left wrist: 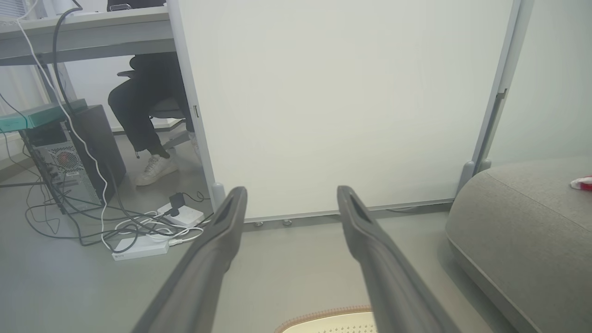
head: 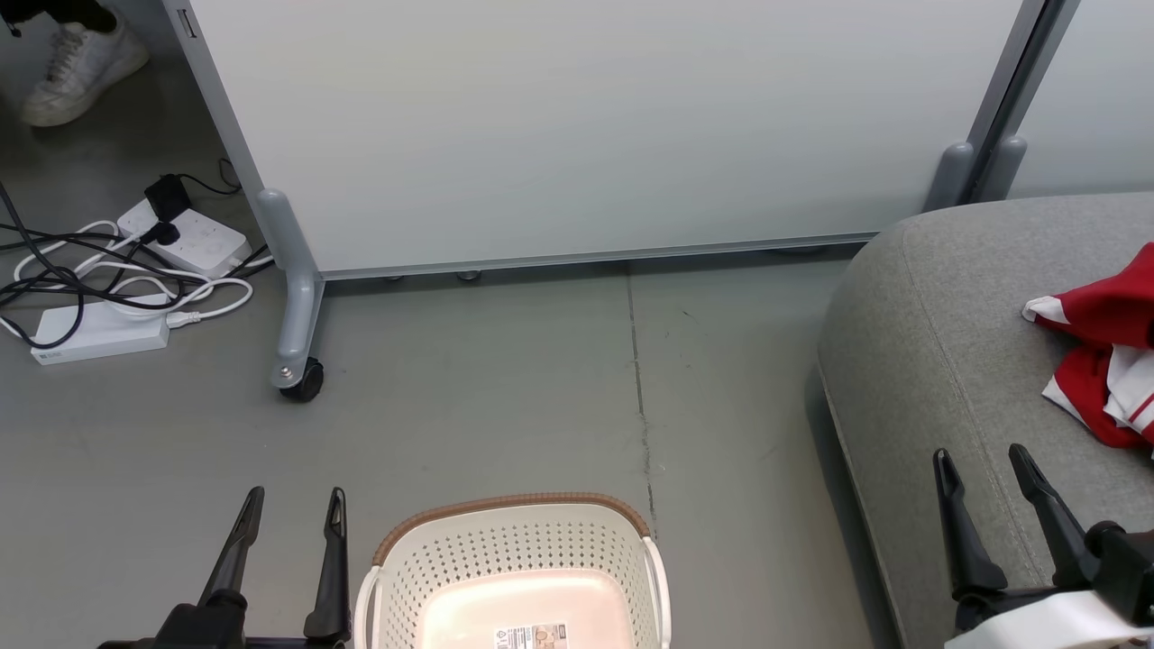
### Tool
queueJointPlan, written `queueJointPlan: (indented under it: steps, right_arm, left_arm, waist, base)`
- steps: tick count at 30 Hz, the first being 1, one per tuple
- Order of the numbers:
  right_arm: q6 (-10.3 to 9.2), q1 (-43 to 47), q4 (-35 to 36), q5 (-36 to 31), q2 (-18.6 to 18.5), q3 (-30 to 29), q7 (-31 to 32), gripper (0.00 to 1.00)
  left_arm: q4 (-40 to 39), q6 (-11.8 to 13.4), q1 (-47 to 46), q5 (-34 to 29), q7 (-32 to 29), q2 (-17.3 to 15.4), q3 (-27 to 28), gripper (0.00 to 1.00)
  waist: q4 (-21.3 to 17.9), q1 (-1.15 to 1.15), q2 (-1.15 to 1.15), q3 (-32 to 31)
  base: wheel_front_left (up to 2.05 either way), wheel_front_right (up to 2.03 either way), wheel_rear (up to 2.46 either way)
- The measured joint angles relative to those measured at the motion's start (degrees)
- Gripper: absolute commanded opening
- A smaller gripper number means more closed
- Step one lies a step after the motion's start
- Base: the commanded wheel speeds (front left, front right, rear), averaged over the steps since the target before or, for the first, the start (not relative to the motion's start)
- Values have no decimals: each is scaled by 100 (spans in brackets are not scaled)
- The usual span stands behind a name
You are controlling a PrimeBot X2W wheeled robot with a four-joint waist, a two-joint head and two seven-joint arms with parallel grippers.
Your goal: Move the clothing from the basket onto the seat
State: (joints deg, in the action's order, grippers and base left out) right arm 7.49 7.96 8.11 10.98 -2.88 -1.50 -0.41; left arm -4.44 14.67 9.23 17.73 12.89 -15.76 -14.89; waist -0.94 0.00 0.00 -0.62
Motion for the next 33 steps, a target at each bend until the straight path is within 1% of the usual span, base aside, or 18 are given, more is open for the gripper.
queueJointPlan:
  steps: [19, 31, 32, 33]
  right_arm:
    - [0, 82, 16, 10, 1, 13, 43, 100]
    - [0, 81, -9, 60, 1, 20, 42, 100]
    - [0, 81, -10, 67, 2, 19, 41, 0]
    - [0, 83, -37, 66, 8, 22, 41, 0]
  left_arm:
    - [194, 63, -4, 75, -48, 2, 15, 100]
    - [202, 194, -14, 76, -136, 14, -23, 100]
    - [201, 204, -16, 76, -137, 13, -20, 0]
    - [231, 202, -12, 76, -135, 26, -25, 0]
  waist:
    - [41, 0, 0, -33]
    - [33, 0, 0, -28]
    - [37, 0, 0, -28]
    - [38, 0, 0, -29]
  base:
    - [0, 0, 0]
    - [0, 0, 0]
    - [0, 0, 0]
    - [0, 0, 0]
